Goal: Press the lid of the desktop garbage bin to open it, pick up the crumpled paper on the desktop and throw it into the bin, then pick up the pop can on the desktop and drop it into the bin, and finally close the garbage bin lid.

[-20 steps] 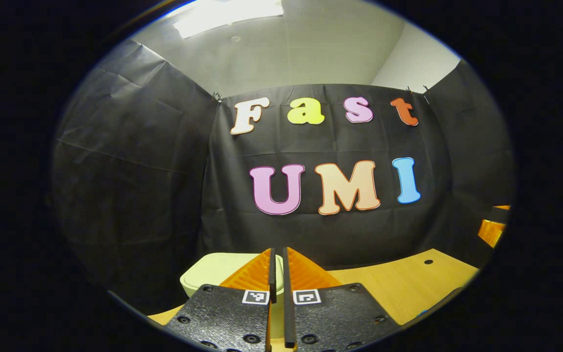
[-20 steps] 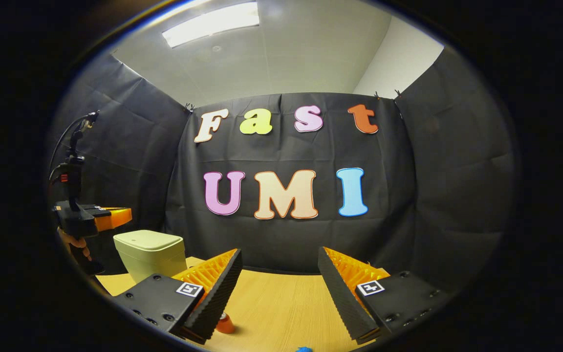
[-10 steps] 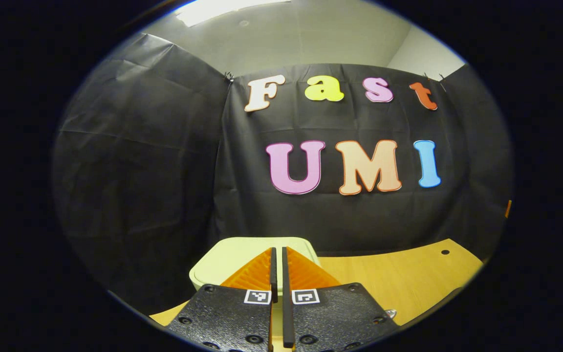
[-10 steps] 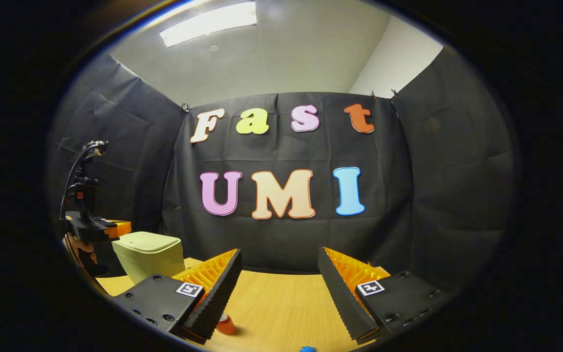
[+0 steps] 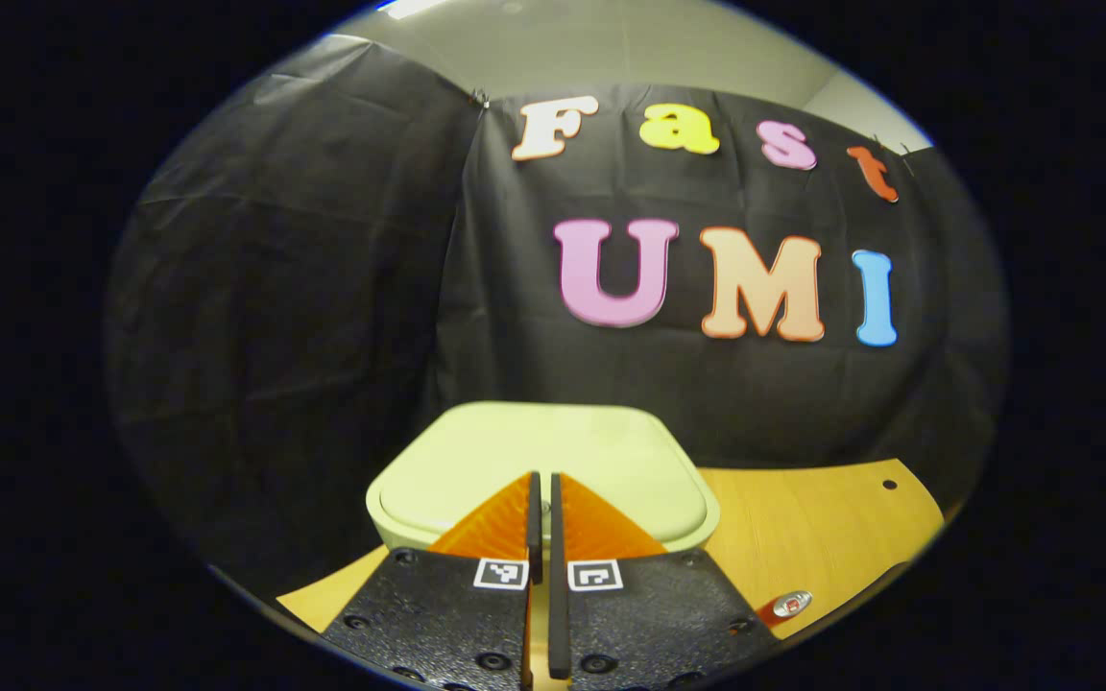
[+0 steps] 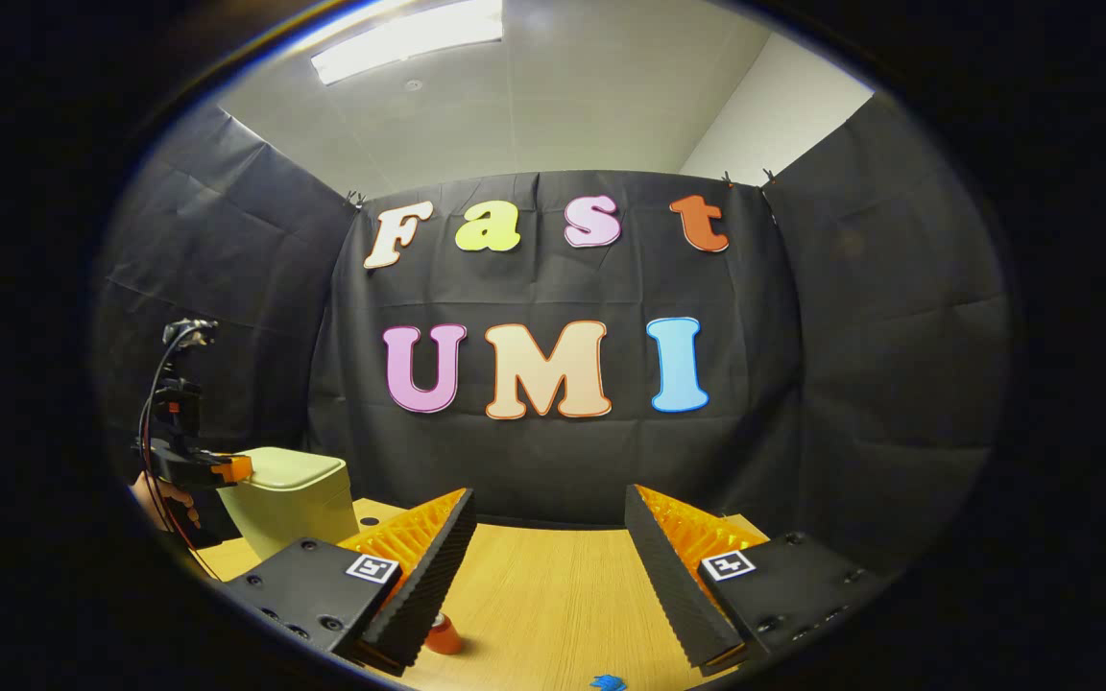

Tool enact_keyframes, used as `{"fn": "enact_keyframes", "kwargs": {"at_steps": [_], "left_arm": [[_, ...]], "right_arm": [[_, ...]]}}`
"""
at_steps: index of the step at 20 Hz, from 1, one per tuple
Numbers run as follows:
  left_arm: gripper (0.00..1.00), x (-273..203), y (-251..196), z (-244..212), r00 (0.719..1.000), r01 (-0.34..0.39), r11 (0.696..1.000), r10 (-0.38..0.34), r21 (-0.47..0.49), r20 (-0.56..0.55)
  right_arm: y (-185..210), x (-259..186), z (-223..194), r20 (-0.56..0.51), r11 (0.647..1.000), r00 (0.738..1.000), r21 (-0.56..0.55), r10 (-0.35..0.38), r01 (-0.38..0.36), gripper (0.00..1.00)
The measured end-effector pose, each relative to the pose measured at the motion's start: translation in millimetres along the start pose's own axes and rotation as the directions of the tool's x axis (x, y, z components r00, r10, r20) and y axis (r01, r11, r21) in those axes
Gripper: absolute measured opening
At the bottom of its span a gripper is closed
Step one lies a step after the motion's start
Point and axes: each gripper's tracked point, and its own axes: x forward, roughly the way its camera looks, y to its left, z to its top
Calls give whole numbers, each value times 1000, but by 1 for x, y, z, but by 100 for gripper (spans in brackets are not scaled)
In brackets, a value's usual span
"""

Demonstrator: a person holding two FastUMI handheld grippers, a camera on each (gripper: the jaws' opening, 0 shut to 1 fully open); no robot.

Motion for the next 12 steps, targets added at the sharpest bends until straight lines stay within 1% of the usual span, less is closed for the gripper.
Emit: {"fn": "enact_keyframes", "kwargs": {"at_steps": [1,2,3,6,7,10,12], "left_arm": [[0,1,1,-10,1000,7,1000,-7,-1,2],[0,2,2,5,998,8,1000,-8,8,61],[0,1,3,-4,1000,10,999,-11,38,22],[0,-1,3,5,997,5,989,-15,145,69],[0,-2,1,10,997,13,987,-26,162,78],[0,-6,-11,23,995,55,988,-66,142,71],[0,-15,-20,47,989,70,992,-83,109,121]], "right_arm": [[-1,0,-3,-8,1000,1000,-5,0,0,98],[-2,-1,-5,-15,1000,1000,-10,-3,3,98],[-4,0,-7,-23,1000,1000,-13,-3,3,98],[-6,2,-10,-42,1000,999,-8,9,-10,98],[-10,3,-11,-46,1000,999,-8,8,-8,98],[-22,9,-15,-62,1000,998,-7,3,-3,98],[-30,13,-25,-86,1000,996,-11,2,-3,98]]}}
